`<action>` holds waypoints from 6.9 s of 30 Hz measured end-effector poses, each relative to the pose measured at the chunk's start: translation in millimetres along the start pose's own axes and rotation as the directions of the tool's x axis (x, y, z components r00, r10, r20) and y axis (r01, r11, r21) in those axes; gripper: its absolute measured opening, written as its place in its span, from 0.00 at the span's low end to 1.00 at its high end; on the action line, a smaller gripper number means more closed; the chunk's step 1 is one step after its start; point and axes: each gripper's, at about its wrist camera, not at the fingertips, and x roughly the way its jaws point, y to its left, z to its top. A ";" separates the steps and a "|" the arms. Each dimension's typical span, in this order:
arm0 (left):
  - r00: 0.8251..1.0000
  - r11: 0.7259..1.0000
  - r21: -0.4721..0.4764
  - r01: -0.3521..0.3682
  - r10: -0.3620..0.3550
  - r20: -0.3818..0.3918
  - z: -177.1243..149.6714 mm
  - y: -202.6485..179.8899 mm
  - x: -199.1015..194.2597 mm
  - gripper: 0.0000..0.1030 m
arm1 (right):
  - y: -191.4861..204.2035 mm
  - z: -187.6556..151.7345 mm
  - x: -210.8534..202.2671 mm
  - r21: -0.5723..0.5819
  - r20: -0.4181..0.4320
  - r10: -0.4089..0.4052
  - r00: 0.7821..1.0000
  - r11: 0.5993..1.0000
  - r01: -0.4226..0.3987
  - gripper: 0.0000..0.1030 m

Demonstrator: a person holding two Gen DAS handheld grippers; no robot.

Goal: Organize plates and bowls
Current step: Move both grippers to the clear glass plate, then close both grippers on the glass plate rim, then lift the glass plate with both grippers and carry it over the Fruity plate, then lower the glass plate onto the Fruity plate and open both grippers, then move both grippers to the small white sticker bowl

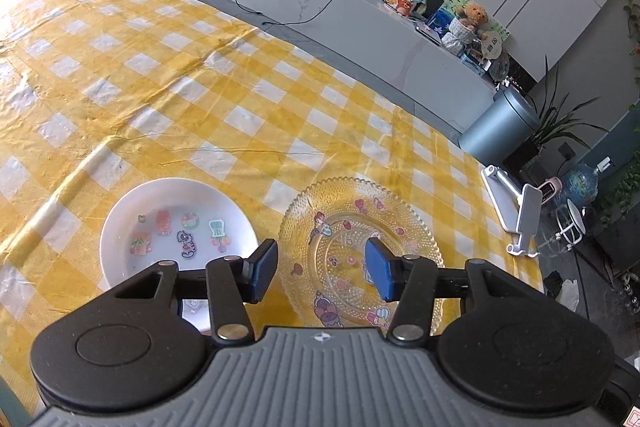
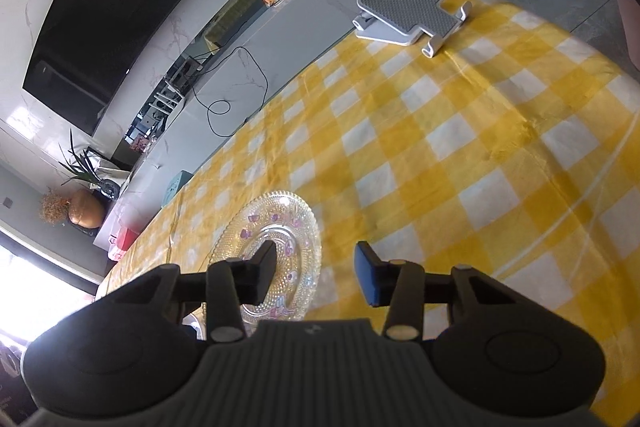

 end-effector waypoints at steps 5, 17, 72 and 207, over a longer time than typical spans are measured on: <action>1.000 1.000 -0.023 -0.020 0.020 0.003 10.7 7.4 10.3 0.52 | -0.5 -2.2 18.6 0.027 -0.041 -0.002 0.999 1.000 0.003 0.34; 0.998 0.998 0.027 -0.060 0.061 -0.016 16.0 3.0 37.6 0.25 | -5.6 -2.8 31.6 0.082 -0.069 0.023 0.997 0.996 -0.017 0.15; 0.995 0.996 0.011 0.089 -0.089 -0.036 -21.2 -9.9 -5.0 0.14 | -35.1 11.4 -15.4 0.170 -0.041 -0.001 0.999 0.985 0.008 0.03; 0.939 0.790 0.598 0.136 0.089 -0.331 68.2 52.2 -33.7 0.37 | 119.3 -87.2 19.1 -0.306 -0.140 -0.101 0.985 0.951 0.053 0.38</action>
